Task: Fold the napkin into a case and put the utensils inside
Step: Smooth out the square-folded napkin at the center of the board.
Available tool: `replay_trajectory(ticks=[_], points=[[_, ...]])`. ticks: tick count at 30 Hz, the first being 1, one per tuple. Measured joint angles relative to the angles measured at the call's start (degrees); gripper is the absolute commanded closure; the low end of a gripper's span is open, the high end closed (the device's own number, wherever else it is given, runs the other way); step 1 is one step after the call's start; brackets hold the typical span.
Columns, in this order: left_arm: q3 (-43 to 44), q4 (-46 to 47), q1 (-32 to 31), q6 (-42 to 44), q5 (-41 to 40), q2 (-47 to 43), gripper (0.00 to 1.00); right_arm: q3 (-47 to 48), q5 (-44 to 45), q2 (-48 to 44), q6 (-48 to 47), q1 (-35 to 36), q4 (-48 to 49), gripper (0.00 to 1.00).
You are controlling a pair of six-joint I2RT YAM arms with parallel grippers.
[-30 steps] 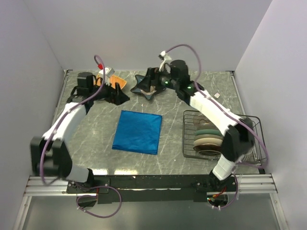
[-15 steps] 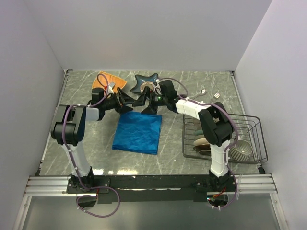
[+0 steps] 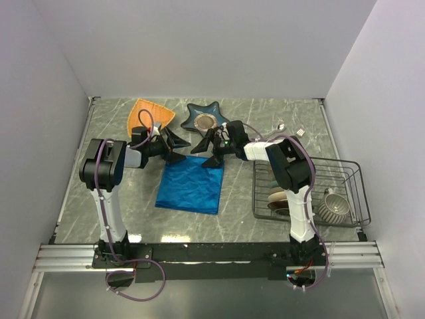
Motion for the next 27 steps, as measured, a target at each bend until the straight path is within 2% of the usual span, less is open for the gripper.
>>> replay_trajectory(ticks=[17,20,23,27], points=[[0.76,-0.48,3.74,0.92,3.48,1.64,0.01,-1.18,-4.87,1.25,-2.49,-2.67,0.07,0.00],[1.97,-8.22,5.09,9.16,6.10,-0.28,0.01,-0.26,-4.59,1.25,-3.54,-2.67,-1.90,0.00],[5.09,-26.67,5.73,25.94,9.14,-6.95,0.01,0.46,-4.07,1.25,-4.33,-2.67,-3.43,0.00],[4.70,-43.41,5.46,41.18,13.77,-17.68,0.01,0.90,-3.69,1.25,-4.92,-2.51,-4.46,0.00]])
